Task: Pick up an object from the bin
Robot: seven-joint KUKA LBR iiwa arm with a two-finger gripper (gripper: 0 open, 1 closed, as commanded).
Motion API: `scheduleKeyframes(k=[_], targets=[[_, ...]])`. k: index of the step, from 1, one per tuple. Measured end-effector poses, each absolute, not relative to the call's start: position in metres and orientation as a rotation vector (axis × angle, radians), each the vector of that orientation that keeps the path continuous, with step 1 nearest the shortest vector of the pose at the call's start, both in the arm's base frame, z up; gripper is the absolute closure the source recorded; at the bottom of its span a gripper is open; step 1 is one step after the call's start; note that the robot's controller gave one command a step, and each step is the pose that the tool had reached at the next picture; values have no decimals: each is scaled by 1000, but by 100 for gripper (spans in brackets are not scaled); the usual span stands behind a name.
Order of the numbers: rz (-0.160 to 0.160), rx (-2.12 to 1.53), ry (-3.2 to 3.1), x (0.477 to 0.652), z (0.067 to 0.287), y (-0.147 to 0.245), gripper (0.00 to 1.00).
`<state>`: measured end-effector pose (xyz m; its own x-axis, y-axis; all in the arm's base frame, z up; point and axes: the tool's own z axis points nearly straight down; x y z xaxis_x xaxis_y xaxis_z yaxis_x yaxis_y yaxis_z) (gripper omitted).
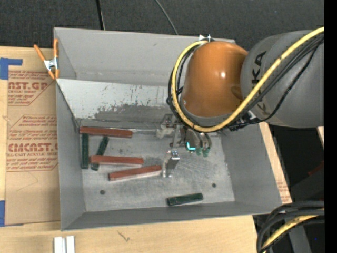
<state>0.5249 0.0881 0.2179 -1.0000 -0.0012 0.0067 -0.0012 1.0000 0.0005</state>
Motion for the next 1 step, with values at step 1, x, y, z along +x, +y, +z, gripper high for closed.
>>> scheduleKeyframes(k=[1], targets=[[-2, 1, -3143, 527, 222, 88, 0]])
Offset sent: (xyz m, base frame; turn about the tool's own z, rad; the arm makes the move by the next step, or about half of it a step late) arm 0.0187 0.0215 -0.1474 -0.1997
